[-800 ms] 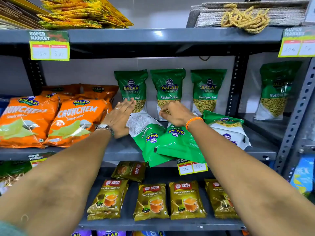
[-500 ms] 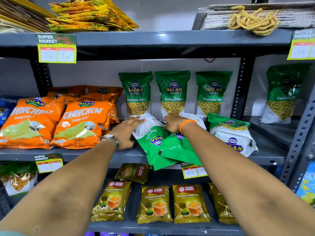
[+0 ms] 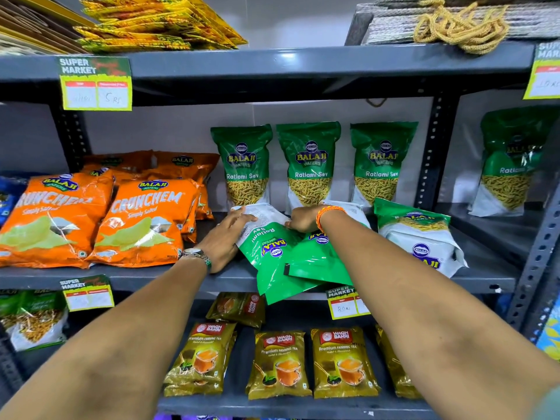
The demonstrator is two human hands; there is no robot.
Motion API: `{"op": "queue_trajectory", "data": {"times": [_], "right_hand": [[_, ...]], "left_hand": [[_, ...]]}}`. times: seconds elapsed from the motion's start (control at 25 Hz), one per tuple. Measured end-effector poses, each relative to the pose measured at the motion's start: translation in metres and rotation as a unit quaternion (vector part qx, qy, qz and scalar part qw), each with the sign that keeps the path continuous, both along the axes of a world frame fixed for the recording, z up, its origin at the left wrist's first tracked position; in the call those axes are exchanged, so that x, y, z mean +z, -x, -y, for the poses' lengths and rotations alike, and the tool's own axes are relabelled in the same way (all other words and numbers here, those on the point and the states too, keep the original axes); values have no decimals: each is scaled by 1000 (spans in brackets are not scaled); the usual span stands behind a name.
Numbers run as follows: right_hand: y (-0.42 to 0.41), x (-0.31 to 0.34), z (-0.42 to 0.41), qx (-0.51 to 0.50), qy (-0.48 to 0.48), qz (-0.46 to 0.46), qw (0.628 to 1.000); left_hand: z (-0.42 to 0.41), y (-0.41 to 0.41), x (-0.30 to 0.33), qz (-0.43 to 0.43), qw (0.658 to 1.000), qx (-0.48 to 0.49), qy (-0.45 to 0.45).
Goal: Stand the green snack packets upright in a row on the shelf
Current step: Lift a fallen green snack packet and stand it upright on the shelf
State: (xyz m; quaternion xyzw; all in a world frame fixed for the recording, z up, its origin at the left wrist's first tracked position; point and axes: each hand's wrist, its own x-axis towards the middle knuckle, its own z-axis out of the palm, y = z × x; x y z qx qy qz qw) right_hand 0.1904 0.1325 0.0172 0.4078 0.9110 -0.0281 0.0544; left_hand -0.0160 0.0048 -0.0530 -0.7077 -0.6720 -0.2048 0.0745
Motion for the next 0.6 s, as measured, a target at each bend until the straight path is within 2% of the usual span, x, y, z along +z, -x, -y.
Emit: {"op": "queue_trajectory", "data": {"times": [0.12,0.16,0.2,0.28,0.36,0.4,0.44,0.56,0.6], "right_hand": [[-2,4,-3,4,47,-33,998],[-3,6,-5,12,73,-52,996],[-4,8,-6,18,103,-75,992],[-6,12,-4,21,170,-128,977],[-6,15,-5,26,214,-173,961],[-5,15,-6,26,230,-194,953],[-4,15,-6,21,253,-220,942],[1,15,-8,-12,312,-301,901],[2,15,-10,-22,326,-321,889]], "left_hand": [[-6,9,-8,25,999,-16,-13],[-9,11,-9,77,997,-15,-13],[-10,10,-8,169,985,-14,-13],[-11,2,-3,370,929,-17,-22],[-9,-7,4,588,808,-27,-21],[-8,-8,4,626,779,-16,-26],[-7,-6,4,628,778,-9,-26],[-8,-4,10,516,856,29,-28],[-11,-1,10,490,871,27,-27]]}}
